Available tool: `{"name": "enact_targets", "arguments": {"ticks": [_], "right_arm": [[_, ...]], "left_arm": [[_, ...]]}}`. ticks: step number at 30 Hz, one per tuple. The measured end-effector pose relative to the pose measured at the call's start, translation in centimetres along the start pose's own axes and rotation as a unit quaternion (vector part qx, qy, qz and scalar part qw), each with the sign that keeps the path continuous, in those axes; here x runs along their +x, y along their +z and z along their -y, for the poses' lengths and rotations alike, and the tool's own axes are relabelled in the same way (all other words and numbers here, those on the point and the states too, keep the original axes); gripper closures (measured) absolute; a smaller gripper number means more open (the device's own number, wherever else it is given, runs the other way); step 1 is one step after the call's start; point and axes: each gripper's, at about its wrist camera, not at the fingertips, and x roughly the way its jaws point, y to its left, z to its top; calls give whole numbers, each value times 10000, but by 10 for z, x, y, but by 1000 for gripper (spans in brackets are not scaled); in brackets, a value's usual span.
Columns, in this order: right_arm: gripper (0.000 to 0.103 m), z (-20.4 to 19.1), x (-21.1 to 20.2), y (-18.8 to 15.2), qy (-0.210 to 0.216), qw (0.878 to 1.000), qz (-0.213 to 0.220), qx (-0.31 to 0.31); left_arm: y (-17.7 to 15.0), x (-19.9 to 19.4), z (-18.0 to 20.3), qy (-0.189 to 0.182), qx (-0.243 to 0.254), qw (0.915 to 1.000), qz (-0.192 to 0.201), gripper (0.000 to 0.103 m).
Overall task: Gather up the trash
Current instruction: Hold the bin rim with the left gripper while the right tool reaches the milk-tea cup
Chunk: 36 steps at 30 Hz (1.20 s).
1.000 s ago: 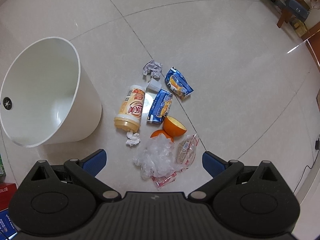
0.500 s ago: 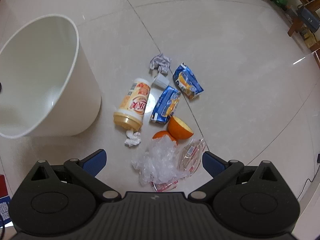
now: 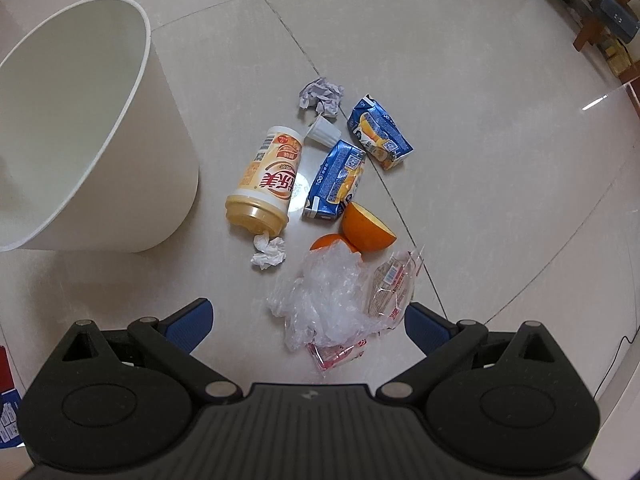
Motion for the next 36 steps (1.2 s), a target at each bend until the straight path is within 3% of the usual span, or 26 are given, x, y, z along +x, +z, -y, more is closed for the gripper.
{"name": "enact_targets", "arguments": {"ticks": [10,16,20,27,36], "right_arm": [[0,7,6,-5,-146,9999,20,-45],[0,16,12,-14,-236,9997,-7,-20],[0,19,14,-15,-163,9998,61,-131],[0,24,25,2,-134,9983,173,-548],[0,34,23,7,42,9990,267,-347]], "left_arm": [[18,8,7,88,740,9972,-89,92],[20,19,0,137,283,9982,-509,90],[21,20,-5,110,-149,9983,-552,90],[21,17,-10,74,-445,9967,-670,90],[11,7,3,60,118,9984,-550,94]]}}
